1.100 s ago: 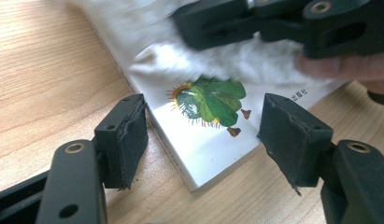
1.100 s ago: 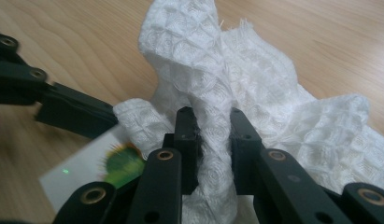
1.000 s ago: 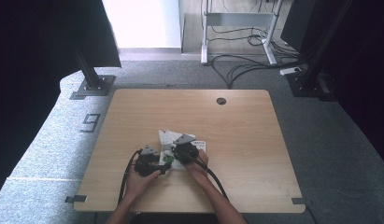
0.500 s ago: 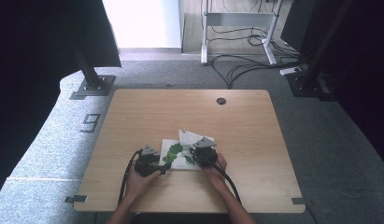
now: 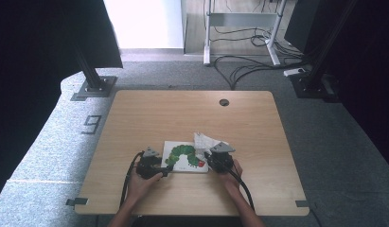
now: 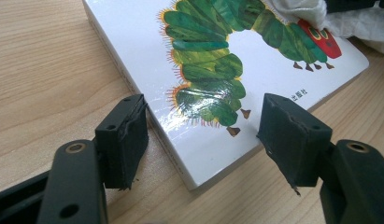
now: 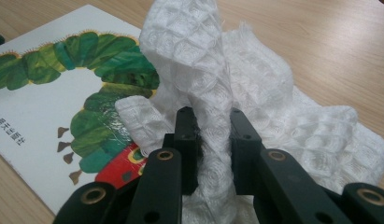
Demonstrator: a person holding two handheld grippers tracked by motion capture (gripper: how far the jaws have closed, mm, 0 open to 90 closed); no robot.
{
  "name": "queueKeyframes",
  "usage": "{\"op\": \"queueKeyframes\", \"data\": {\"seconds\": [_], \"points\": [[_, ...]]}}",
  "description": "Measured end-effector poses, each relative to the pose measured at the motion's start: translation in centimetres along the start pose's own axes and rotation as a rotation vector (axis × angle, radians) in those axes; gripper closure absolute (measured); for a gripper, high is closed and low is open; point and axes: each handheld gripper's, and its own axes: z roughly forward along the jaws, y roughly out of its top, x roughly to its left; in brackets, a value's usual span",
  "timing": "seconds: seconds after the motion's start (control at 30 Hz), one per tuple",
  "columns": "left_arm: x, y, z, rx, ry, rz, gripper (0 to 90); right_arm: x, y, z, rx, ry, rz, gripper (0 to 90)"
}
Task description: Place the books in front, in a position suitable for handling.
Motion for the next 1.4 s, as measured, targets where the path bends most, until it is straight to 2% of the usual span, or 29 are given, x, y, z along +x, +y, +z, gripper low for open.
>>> {"op": "queueKeyframes", "data": {"seconds": [0.27, 0.43, 0.47, 0.53, 0.67, 0.7, 0.73, 0.77, 0.8, 0.83, 0.9, 1.0, 1.03, 1.17, 1.4], "points": [[0.0, 0.0, 0.0, 0.0, 0.001, 0.003, 32.8, 0.0, 0.1, -0.1, 0.007, -0.013, -0.002, 76.1], [0.0, 0.0, 0.0, 0.001, 0.001, 0.003, 32.8, 1.0, 1.1, 0.5, 0.008, -0.008, -0.033, 76.2], [0.0, 0.0, 0.0, 0.002, 0.001, 0.003, 32.8, 1.8, 1.8, 0.9, 0.002, 0.008, -0.047, 76.2], [0.0, 0.0, 0.0, 0.002, 0.0, 0.004, 32.8, 2.4, 2.2, 1.1, -0.003, 0.024, -0.059, 76.2], [0.0, 0.0, 0.0, 0.003, -0.001, 0.005, 32.7, 5.4, 4.0, 2.5, -0.012, 0.117, -0.091, 76.2], [0.0, 0.0, 0.0, 0.002, 0.0, 0.005, 32.7, 6.9, 4.6, 3.3, -0.01, 0.149, -0.12, 76.2], [0.0, 0.0, 0.0, 0.001, 0.001, 0.006, 32.7, 6.9, 4.6, 3.3, -0.01, 0.149, -0.12, 76.2], [0.0, 0.0, 0.0, 0.001, 0.003, 0.008, 32.8, 8.3, 5.1, 4.1, -0.006, 0.182, -0.135, 76.2], [0.0, 0.0, 0.0, 0.003, 0.003, 0.01, 32.8, 8.3, 5.1, 4.1, -0.006, 0.182, -0.135, 76.2], [-0.1, 0.0, 0.0, 0.0, 0.004, 0.009, 32.8, 9.5, 5.4, 4.8, 0.003, 0.214, -0.147, 76.1], [0.0, 0.0, 0.0, 0.0, 0.004, 0.009, 32.8, 10.3, 5.6, 5.4, 0.012, 0.219, -0.164, 76.1], [0.0, 0.0, 0.0, 0.001, -0.001, 0.004, 32.8, 10.5, 5.5, 5.7, 0.022, 0.22, -0.163, 76.0], [0.0, 0.0, 0.0, 0.001, -0.001, 0.005, 32.7, 10.2, 5.4, 5.8, 0.027, 0.231, -0.15, 76.0], [-0.1, 0.0, 0.0, 0.003, 0.006, 0.01, 32.8, 9.6, 5.1, 5.6, 0.031, 0.222, -0.143, 76.0], [-0.1, 0.0, 0.0, 0.003, 0.005, 0.008, 32.8, 8.0, 3.4, 3.7, 0.018, 0.183, -0.127, 75.9]]}}
